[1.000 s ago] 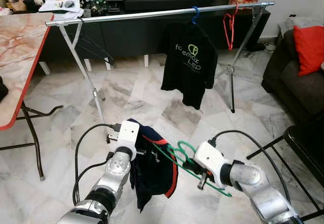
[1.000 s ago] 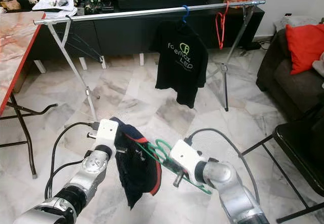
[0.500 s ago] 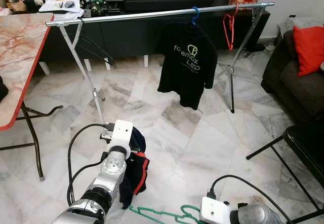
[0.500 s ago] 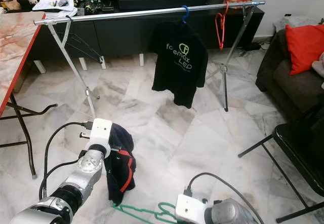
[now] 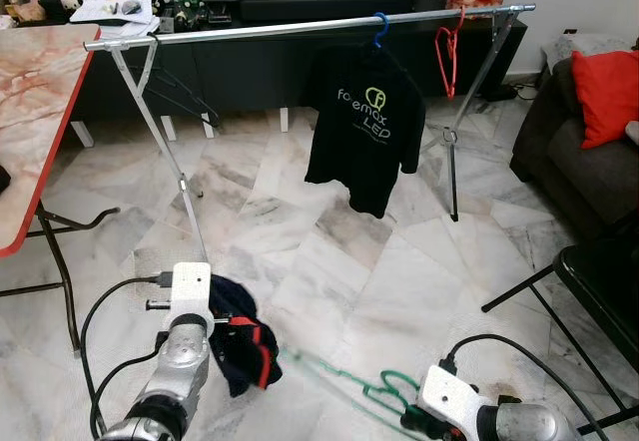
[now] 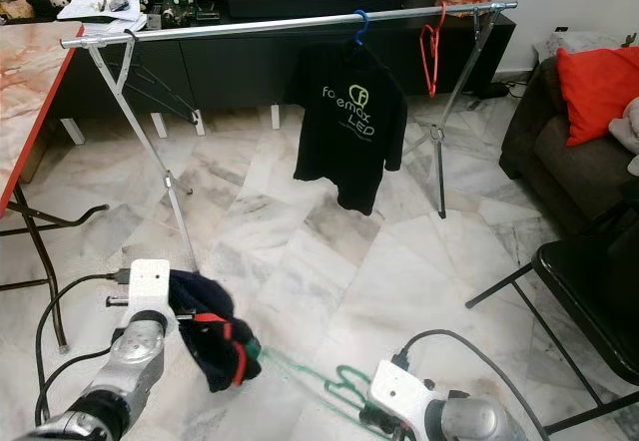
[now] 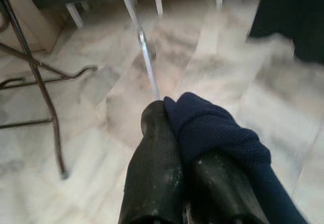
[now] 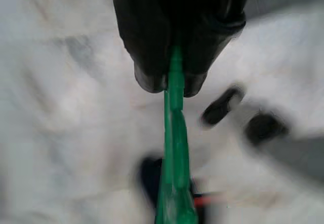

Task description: Hang hanger

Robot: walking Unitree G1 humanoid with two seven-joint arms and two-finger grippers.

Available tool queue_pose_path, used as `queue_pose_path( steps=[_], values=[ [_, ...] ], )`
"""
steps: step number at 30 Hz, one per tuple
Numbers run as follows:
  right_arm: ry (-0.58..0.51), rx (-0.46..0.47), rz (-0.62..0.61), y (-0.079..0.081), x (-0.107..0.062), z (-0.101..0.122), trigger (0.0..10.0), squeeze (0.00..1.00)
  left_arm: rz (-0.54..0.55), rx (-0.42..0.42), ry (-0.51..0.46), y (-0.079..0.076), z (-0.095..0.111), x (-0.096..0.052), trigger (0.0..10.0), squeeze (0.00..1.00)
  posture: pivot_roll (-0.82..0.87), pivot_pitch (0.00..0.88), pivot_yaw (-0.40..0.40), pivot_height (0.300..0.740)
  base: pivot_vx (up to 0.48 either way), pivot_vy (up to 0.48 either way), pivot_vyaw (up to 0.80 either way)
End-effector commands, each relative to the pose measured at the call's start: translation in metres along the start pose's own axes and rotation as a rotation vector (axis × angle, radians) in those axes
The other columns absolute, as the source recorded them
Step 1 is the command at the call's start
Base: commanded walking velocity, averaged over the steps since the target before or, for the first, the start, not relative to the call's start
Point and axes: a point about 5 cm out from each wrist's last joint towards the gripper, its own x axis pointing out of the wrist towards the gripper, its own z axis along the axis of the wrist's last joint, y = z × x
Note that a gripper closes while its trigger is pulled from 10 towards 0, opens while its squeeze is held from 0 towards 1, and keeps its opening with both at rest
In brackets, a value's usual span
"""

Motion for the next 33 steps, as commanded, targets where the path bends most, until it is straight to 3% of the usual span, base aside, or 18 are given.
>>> queue_pose_path(
  steps=[1,2,4,5,6,7,8,9,11,13,15,21,24,33],
  values=[
    [-0.012,0.130,-0.106,-0.005,0.002,-0.009,0.0,0.00,0.012,-0.036,-0.083,0.006,0.013,0.002,0.0,0.00,-0.08,0.131,-0.011,0.740,0.000,0.000,0.00],
    [-0.018,0.164,-0.131,-0.005,0.004,-0.010,0.0,0.00,0.014,-0.035,-0.086,0.007,0.014,0.001,0.0,0.00,-0.08,0.131,-0.011,0.740,0.000,0.000,0.00],
    [0.022,0.299,-0.294,-0.012,0.016,-0.025,0.0,0.00,0.005,-0.074,-0.120,0.009,0.018,-0.001,0.3,0.00,-0.08,0.121,-0.010,0.740,0.000,0.000,0.00],
    [0.035,0.340,-0.345,-0.013,0.019,-0.030,0.0,0.00,-0.007,-0.083,-0.133,0.008,0.019,-0.002,1.9,0.00,-0.08,0.117,-0.010,0.740,0.000,0.000,0.00],
    [0.033,0.388,-0.402,-0.014,0.022,-0.034,0.0,0.00,-0.033,-0.108,-0.147,0.004,0.021,-0.004,6.1,0.00,-0.07,0.113,-0.010,0.740,0.000,0.000,0.00],
    [0.028,0.445,-0.460,-0.014,0.026,-0.038,1.9,0.00,-0.073,-0.133,-0.165,-0.002,0.024,-0.007,10.0,0.00,-0.07,0.111,-0.009,0.740,0.000,0.000,0.00],
    [0.017,0.515,-0.527,-0.012,0.031,-0.044,4.9,0.00,-0.139,-0.167,-0.192,-0.011,0.028,-0.012,10.0,0.00,-0.07,0.107,-0.007,0.740,0.000,0.000,0.00],
    [0.018,0.551,-0.556,-0.010,0.032,-0.048,9.9,0.00,-0.176,-0.179,-0.208,-0.016,0.031,-0.015,10.0,0.00,-0.07,0.105,-0.007,0.740,0.000,0.000,0.00],
    [0.082,0.684,-0.634,0.002,0.036,-0.068,10.0,0.00,-0.273,-0.221,-0.249,-0.032,0.043,-0.025,10.0,0.00,-0.05,0.090,0.000,0.740,0.000,0.000,0.00],
    [0.097,0.708,-0.649,0.005,0.036,-0.072,10.0,0.00,-0.285,-0.227,-0.255,-0.035,0.045,-0.027,10.0,0.00,-0.05,0.090,0.000,0.740,0.000,0.000,0.00],
    [0.182,0.825,-0.663,0.028,0.037,-0.095,10.0,0.00,-0.308,-0.248,-0.291,-0.038,0.058,-0.031,10.0,0.00,-0.03,0.080,0.003,0.740,0.000,0.000,0.00],
    [0.255,0.883,-0.666,0.054,0.038,-0.112,10.0,0.00,-0.314,-0.263,-0.315,-0.032,0.071,-0.035,10.0,0.00,-0.03,0.069,0.023,0.740,0.000,0.000,0.00],
    [0.225,0.895,-0.661,0.059,0.040,-0.111,10.0,0.00,-0.325,-0.267,-0.319,-0.030,0.073,-0.039,10.0,0.00,-0.05,0.066,0.038,0.740,0.000,0.000,0.00],
    [0.277,0.891,-0.662,0.070,0.038,-0.123,10.0,0.00,-0.341,-0.214,-0.263,-0.028,0.069,-0.049,10.0,0.00,-0.03,0.041,0.059,0.740,0.000,0.000,0.00]
  ],
)
